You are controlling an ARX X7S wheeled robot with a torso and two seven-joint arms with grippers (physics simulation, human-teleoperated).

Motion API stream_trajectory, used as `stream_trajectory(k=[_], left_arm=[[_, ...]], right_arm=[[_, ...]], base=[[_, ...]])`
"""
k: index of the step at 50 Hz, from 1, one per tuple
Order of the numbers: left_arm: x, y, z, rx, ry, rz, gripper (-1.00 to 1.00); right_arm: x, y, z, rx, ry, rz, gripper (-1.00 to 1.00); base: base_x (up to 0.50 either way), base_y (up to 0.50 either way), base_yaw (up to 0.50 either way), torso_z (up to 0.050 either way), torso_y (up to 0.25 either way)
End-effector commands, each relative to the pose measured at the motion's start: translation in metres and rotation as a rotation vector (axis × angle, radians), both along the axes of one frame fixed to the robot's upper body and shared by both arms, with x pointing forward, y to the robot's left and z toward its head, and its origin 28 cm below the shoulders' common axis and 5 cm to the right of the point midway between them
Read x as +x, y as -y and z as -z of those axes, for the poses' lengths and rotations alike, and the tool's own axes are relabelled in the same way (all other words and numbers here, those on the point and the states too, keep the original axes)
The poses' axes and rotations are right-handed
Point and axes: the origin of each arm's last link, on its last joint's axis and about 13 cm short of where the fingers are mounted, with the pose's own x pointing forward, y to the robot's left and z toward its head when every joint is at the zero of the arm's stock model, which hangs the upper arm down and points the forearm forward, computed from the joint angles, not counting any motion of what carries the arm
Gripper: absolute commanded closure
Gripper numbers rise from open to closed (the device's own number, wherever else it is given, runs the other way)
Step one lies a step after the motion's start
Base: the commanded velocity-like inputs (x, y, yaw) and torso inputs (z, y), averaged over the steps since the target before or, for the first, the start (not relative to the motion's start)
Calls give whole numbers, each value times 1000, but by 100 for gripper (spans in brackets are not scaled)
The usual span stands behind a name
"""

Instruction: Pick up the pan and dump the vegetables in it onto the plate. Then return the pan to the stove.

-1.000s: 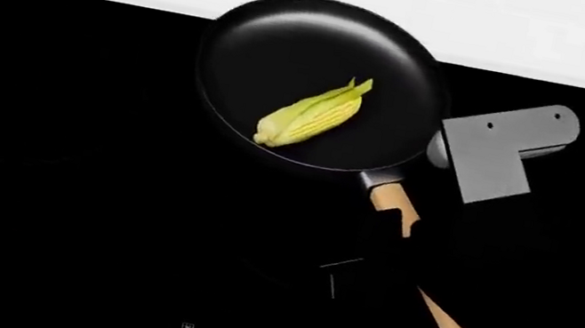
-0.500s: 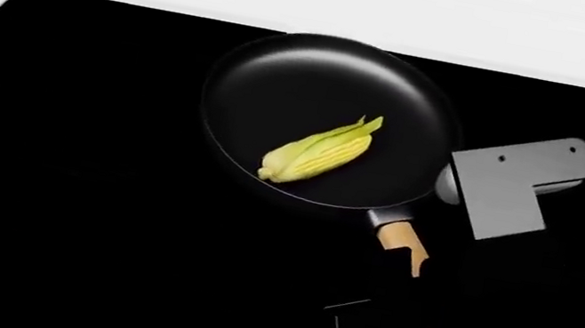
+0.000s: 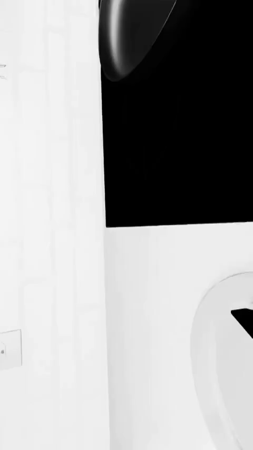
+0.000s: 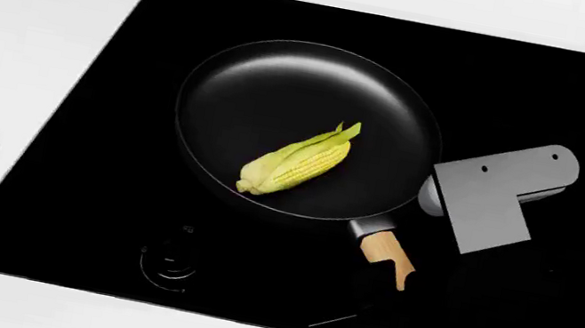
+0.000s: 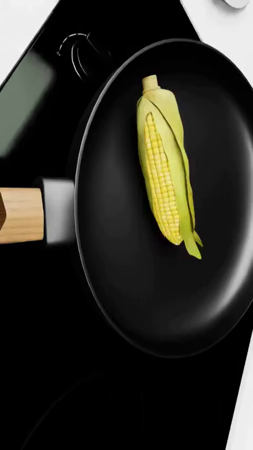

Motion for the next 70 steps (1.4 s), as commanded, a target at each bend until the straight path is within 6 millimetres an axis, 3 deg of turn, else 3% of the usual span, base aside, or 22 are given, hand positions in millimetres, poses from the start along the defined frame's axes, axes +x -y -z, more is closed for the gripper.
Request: stream_trajectory(k=[1,43,48,50,60,61,63,70], left_arm=[[0,-1,-3,-27,14,-10,-100],[1,-1,0,-24,9,-10,-100],[1,-1,1,-22,7,-7,-100],[1,0,0,-25,8,-4,-100],[1,-2,2,-32,7,-4,-100],[2,-3,4,-38,4,-6,-100],[2,-2,3,-40,5,-7,-100],[2,-3,4,-42,4,-8,-100]], right_arm=[[3,1,-15,43,90,-16,100],[-1,6,-5,-11,100,21,100],[0,6,-3,-49,110,36,100],[3,4,-4,-136,143,51,100],[19,-9,-16,-216,267,52,100],[20,-23,-32,-369,475,54,100],[22,-28,-23,-457,492,50,100],[21,-34,-20,-458,529,44,100]], base=[[-145,500,0,0,0],[0,500,0,1,2],[0,0,0,0,2],[0,0,0,0,0],[0,0,0,1,3],[0,0,0,0,0],[0,0,0,0,5],[0,0,0,1,1]])
